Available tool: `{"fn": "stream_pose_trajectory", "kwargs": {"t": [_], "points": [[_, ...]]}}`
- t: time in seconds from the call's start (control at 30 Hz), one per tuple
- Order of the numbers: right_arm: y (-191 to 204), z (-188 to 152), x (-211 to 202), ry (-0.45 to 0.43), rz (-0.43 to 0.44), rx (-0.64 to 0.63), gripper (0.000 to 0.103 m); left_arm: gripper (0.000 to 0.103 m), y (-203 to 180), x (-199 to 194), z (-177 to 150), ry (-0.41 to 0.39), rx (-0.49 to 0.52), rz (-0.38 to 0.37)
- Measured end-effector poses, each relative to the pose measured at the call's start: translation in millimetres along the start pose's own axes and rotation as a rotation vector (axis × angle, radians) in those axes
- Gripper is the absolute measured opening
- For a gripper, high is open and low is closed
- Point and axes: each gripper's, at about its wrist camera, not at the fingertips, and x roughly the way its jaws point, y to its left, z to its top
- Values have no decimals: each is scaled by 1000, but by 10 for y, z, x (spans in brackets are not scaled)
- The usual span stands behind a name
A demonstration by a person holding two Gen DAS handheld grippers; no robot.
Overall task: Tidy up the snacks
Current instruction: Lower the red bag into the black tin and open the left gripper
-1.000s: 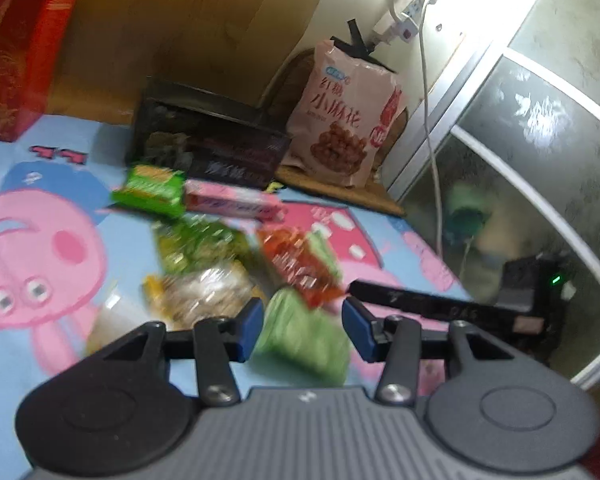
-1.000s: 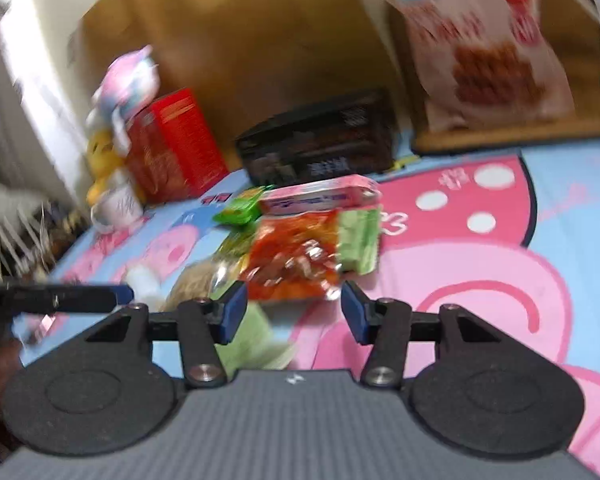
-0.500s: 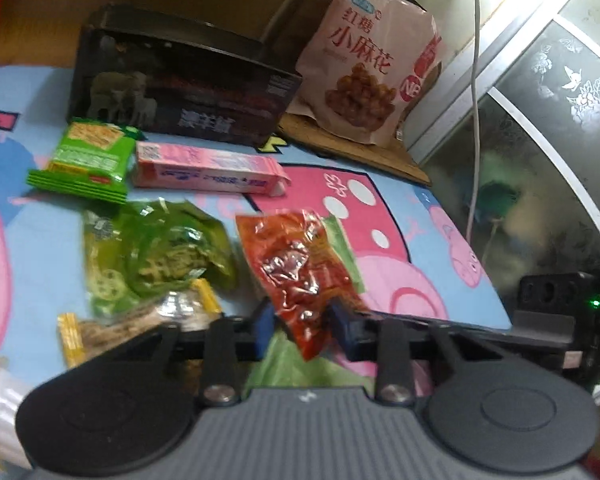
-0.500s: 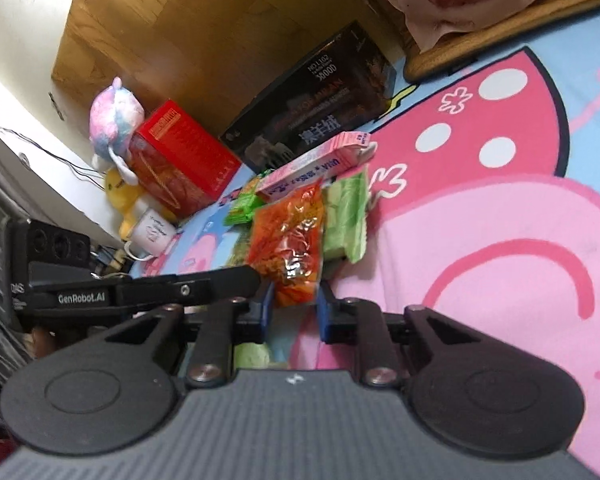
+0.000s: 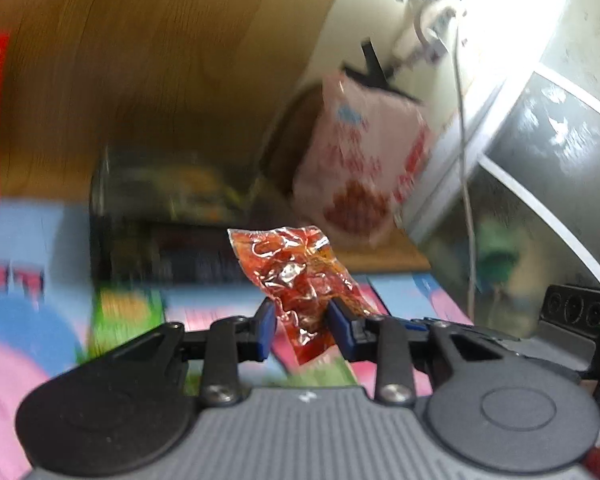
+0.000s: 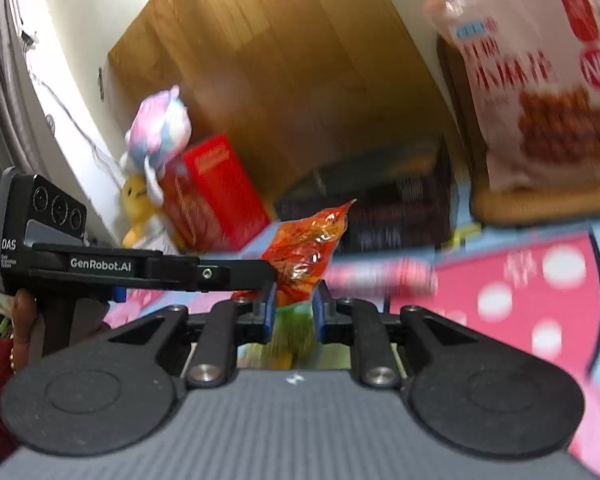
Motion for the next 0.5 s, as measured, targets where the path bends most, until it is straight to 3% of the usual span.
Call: {"fn": "stream_pose_trajectory", "kwargs": {"t": [0.17,0.27,0.4,0.5], "points": [[-267,466,614,4,-15,24,22,30,251,365,471,-27,-54,76],[-322,582,905,17,-46,14,25,31,455,586,618,-23,-101,124],[-315,600,1165,51,-89,-24,41,36,634,737,609,-21,-131,213],[-291,578,1011,18,-119,-49,43,36,699,541,519,-40,-174,156]]}}
